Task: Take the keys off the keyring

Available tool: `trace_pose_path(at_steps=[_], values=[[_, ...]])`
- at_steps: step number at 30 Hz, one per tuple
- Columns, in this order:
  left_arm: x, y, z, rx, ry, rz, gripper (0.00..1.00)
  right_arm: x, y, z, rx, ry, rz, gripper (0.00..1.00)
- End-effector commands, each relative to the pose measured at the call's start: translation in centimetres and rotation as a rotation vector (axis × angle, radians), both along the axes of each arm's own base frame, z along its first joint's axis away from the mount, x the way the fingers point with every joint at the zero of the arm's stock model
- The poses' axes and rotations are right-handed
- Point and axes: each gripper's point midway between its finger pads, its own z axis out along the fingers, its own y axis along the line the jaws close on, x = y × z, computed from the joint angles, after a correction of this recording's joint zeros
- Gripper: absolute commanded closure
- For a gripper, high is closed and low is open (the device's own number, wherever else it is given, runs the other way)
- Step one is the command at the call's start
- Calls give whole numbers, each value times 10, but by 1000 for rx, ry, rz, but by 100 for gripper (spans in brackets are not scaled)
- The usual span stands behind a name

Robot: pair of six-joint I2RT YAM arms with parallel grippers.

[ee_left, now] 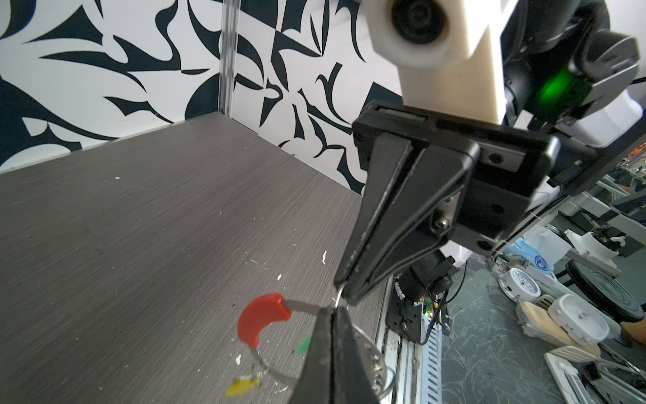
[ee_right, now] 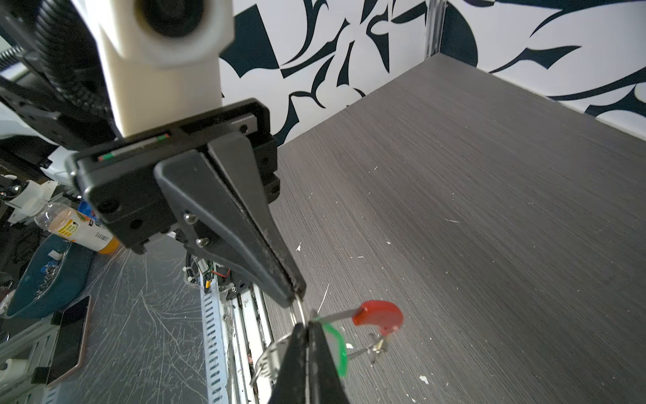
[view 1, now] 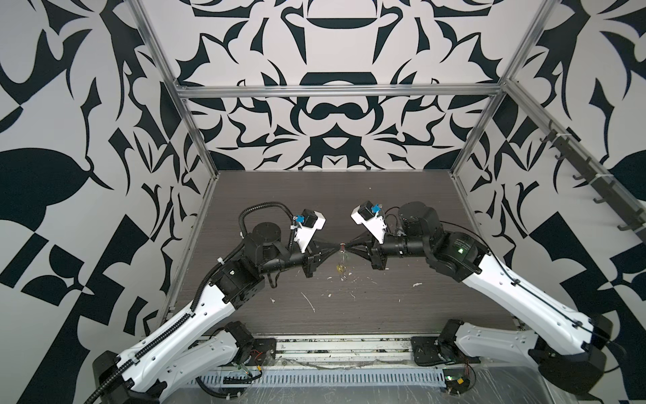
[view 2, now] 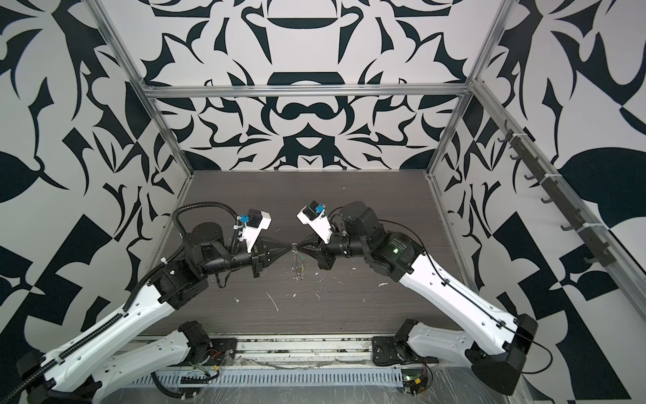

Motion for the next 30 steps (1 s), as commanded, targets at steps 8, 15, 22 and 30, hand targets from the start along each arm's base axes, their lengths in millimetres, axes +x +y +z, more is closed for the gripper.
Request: trace_pose_path(at_steps=[8, 15, 22, 30], values=[[-4, 15, 39, -233, -107, 52, 100, -1, -23, 76, 390, -190, -129, 58], [-9, 15, 53, -355, -104, 22, 100, 4, -6, 71, 454, -116, -92, 62], [-8, 22, 61, -431, -122, 48, 100, -2, 5, 73, 503, -76, -21, 66], [-4, 23, 61, -453, -118, 66, 100, -1, 10, 67, 502, -50, -5, 75]])
